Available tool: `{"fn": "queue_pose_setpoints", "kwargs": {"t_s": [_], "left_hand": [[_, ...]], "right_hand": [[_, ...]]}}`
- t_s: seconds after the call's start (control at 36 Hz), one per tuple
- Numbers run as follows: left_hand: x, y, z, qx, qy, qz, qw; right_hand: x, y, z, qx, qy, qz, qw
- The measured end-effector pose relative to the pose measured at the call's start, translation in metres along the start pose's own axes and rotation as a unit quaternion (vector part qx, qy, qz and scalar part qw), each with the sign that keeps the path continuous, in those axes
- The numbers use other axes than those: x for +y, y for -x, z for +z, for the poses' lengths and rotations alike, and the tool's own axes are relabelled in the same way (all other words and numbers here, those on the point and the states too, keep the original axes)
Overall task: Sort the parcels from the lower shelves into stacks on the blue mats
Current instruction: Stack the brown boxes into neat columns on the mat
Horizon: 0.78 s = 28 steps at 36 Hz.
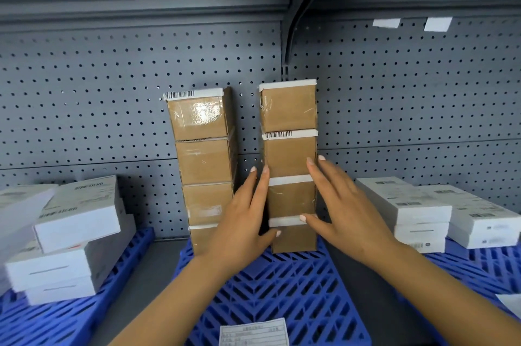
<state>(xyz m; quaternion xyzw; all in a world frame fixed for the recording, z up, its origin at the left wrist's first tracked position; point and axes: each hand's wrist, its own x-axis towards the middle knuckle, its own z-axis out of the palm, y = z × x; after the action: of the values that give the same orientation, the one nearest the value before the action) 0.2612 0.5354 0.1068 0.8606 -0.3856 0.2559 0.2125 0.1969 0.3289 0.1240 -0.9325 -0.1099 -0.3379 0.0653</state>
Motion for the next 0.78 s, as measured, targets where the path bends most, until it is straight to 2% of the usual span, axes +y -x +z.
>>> {"fn": "queue_pose_setpoints", "kwargs": {"t_s": [0.17, 0.28, 0.5, 0.78], "left_hand": [[0.003, 0.041, -0.017, -0.040, -0.006, 0.036, 0.999], [0.000, 0.062, -0.024, -0.032, -0.033, 0.071, 0.996], [-0.026, 0.099, -0.027, -0.040, -0.045, 0.117, 0.991], [-0.010, 0.148, -0.041, -0.017, -0.045, 0.096, 0.994]], "right_hand": [[-0.022, 0.043, -0.001, -0.017, -0.008, -0.020, 1.000], [-0.039, 0.070, 0.003, -0.055, -0.019, -0.007, 0.998], [-0.078, 0.110, 0.009, -0.082, 0.002, 0.006, 0.997], [-0.113, 0.130, -0.004, -0.092, -0.031, -0.014, 0.995]]}}
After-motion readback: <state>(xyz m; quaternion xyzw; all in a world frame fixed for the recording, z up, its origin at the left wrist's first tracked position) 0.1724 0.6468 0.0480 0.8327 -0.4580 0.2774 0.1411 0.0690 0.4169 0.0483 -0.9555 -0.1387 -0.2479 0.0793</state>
